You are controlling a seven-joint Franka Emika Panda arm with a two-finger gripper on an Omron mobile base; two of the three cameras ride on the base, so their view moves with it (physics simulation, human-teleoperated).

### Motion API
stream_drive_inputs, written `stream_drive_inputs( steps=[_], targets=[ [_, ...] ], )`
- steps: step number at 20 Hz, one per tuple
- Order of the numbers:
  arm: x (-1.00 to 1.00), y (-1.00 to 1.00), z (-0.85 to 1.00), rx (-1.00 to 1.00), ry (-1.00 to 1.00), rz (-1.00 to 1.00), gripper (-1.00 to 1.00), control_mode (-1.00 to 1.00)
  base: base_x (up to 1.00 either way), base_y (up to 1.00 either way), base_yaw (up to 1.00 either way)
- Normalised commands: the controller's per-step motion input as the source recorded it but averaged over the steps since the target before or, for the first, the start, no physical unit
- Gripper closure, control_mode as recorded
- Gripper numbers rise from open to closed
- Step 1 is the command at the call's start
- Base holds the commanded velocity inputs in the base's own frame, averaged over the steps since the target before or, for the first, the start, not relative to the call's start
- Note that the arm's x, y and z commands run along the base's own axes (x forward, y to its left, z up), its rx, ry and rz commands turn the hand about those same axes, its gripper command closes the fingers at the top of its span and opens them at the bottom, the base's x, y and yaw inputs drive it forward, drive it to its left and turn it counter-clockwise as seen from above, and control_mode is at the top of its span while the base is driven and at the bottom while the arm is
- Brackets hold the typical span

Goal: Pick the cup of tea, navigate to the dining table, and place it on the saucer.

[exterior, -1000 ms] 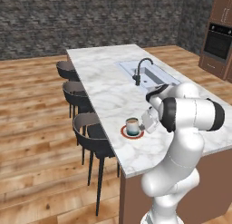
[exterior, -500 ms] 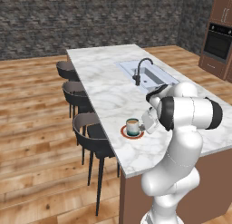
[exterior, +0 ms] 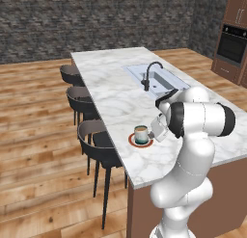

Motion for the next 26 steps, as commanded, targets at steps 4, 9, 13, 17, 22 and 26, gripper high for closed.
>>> stream_drive_inputs(
  steps=[4, 9, 13, 17, 22, 26],
  targets=[
    [0.0, 0.0, 0.0, 0.0, 0.0, 0.0, 1.0, -1.0, 0.0, 0.0, 0.0],
    [0.0, 0.0, 0.0, 0.0, 0.0, 0.0, -1.0, -1.0, 0.0, 0.0, 0.0],
    [0.0, 0.0, 0.0, 0.0, 0.0, 0.0, -1.0, -1.0, 0.0, 0.0, 0.0],
    [0.0, 0.0, 0.0, 0.0, 0.0, -0.02, -1.0, -1.0, 0.0, 0.0, 0.0],
    [0.0, -0.07, 0.01, 0.0, 0.0, -0.08, -1.0, -1.0, 0.0, 0.0, 0.0],
    [0.0, -0.06, 0.2, 0.0, 0.0, -0.1, -1.0, -1.0, 0.0, 0.0, 0.0]
  ],
)
